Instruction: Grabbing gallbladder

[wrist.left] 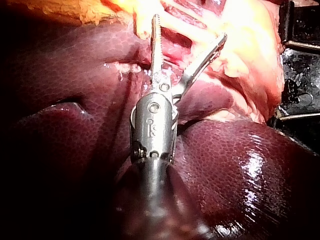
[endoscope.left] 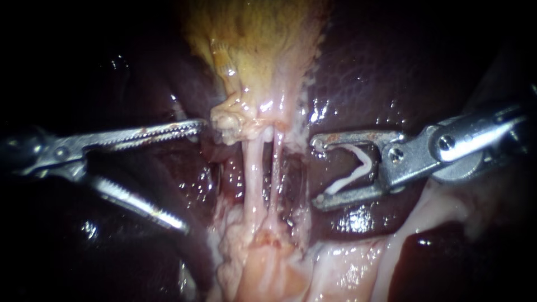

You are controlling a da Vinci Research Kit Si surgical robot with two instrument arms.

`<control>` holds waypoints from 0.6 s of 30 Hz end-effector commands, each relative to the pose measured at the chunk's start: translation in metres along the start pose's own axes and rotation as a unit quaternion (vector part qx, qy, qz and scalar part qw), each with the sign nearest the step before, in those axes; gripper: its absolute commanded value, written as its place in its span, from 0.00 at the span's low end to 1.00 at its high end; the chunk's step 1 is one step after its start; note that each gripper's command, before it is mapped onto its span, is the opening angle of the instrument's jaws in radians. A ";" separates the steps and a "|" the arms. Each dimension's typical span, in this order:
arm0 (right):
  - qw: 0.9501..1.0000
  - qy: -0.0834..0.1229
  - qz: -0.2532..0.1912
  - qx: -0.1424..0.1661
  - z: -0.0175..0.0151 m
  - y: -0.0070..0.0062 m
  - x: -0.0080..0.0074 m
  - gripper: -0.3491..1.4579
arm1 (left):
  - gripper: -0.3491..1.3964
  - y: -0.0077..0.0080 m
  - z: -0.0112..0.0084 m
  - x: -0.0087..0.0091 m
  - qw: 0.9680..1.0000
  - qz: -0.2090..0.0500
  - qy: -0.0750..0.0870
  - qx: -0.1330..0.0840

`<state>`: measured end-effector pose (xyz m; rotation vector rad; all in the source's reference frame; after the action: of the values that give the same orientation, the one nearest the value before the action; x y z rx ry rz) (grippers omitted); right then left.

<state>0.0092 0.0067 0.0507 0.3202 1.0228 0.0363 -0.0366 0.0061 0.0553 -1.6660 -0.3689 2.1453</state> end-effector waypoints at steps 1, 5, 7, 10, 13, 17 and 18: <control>1.000 0.000 0.000 0.000 0.0000 0.0000 0.0000 0.47 | 0.76 -0.0001 -0.0001 0.0002 1.000 0.000 0.000 0.000; 1.000 0.000 0.000 0.000 -0.0001 0.0000 0.0000 0.47 | 0.75 -0.0006 -0.0004 0.0005 1.000 -0.010 0.001 -0.001; 1.000 0.000 0.000 0.000 -0.0001 0.0000 0.0000 0.47 | 0.75 -0.0009 -0.0006 0.0007 1.000 -0.012 0.000 0.004; 1.000 0.000 0.000 0.000 -0.0001 0.0000 0.0000 0.47 | 0.74 -0.0018 -0.0008 0.0011 1.000 -0.014 -0.004 0.021; 1.000 0.000 0.000 0.000 0.0000 0.0000 0.0001 0.47 | 0.72 -0.0027 -0.0009 0.0014 0.999 -0.017 -0.008 0.040; 1.000 0.000 0.000 0.000 0.0000 0.0001 0.0001 0.47 | 0.69 -0.0040 -0.0001 0.0013 0.998 -0.024 -0.011 0.059; 1.000 0.000 0.000 0.000 0.0000 0.0001 0.0001 0.47 | 0.68 -0.0043 0.0002 0.0012 0.998 -0.031 -0.011 0.062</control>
<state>0.0092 0.0067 0.0507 0.3203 1.0228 0.0367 -0.0366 0.0107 0.0563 -1.5406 -0.2823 2.0927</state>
